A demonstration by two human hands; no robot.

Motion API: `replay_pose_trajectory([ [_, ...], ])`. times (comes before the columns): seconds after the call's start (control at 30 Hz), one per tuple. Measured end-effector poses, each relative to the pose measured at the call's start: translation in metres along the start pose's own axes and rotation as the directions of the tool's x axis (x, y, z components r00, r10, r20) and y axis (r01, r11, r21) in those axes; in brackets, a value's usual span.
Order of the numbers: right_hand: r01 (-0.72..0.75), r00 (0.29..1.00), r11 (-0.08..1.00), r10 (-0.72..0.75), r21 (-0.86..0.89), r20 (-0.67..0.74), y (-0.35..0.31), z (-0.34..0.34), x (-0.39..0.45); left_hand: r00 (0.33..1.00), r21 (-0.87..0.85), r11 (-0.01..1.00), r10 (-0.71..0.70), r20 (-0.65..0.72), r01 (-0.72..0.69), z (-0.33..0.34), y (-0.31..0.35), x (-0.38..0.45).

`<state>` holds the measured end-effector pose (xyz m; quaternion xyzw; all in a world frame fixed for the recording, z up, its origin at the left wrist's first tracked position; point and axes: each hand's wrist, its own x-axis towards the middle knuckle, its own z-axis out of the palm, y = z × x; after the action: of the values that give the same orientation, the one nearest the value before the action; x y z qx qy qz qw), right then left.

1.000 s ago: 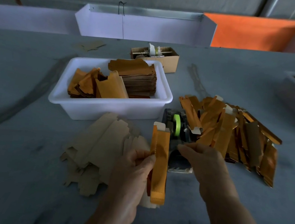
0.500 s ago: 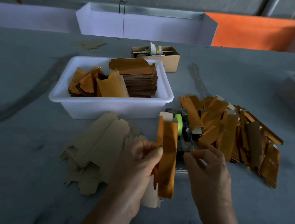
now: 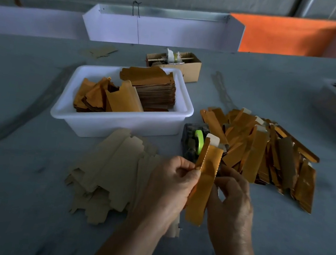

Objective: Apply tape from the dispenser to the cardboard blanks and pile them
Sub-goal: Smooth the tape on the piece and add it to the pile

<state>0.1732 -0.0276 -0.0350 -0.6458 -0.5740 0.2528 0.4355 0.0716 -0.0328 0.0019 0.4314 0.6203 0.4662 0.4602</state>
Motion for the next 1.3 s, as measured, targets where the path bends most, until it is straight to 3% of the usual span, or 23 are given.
replay_pose_trajectory([
  [0.17,0.205,0.979,0.910,-0.197,-0.362,0.058,-0.001,-0.004,0.001,1.000,0.113,0.993,-0.018,-0.002,0.018,-0.001,0.000,0.004],
  [0.3,0.136,0.991,0.983,-0.134,-0.120,0.023,-0.011,-0.027,0.001,0.998,0.074,0.996,-0.051,0.049,0.047,-0.008,0.005,0.003],
  [0.37,-0.048,0.987,0.989,0.026,0.139,0.158,-0.017,-0.045,0.002,0.997,0.072,0.996,-0.059,0.052,0.055,-0.011,0.005,0.000],
  [0.43,-0.227,0.930,0.910,0.097,0.347,0.354,-0.026,-0.058,0.003,0.998,0.103,0.994,-0.050,0.043,0.045,-0.013,0.004,-0.005],
  [0.53,-0.189,0.866,0.912,-0.020,0.365,0.499,-0.035,-0.063,0.004,0.998,0.035,0.998,-0.048,0.046,0.046,-0.015,0.005,-0.011],
  [0.63,-0.082,0.859,0.925,-0.124,0.371,0.497,-0.041,-0.061,0.005,0.991,-0.035,0.994,-0.102,0.087,0.106,-0.017,0.009,-0.016],
  [0.8,0.031,0.854,0.972,-0.148,0.234,0.499,-0.039,-0.056,0.008,0.986,-0.116,0.984,-0.119,0.121,0.133,-0.020,0.011,-0.020],
  [0.97,0.048,0.905,0.985,-0.113,0.165,0.410,-0.035,-0.055,0.008,0.964,-0.194,0.962,-0.148,0.222,0.192,-0.022,0.011,-0.020],
  [1.13,0.023,0.913,0.989,-0.080,0.144,0.400,-0.033,-0.054,0.009,0.910,-0.318,0.898,-0.177,0.374,0.305,-0.025,0.014,-0.018],
  [1.3,0.071,0.915,0.993,-0.102,0.092,0.390,-0.035,-0.052,0.008,0.942,-0.284,0.924,-0.174,0.287,0.257,-0.021,0.010,-0.020],
])
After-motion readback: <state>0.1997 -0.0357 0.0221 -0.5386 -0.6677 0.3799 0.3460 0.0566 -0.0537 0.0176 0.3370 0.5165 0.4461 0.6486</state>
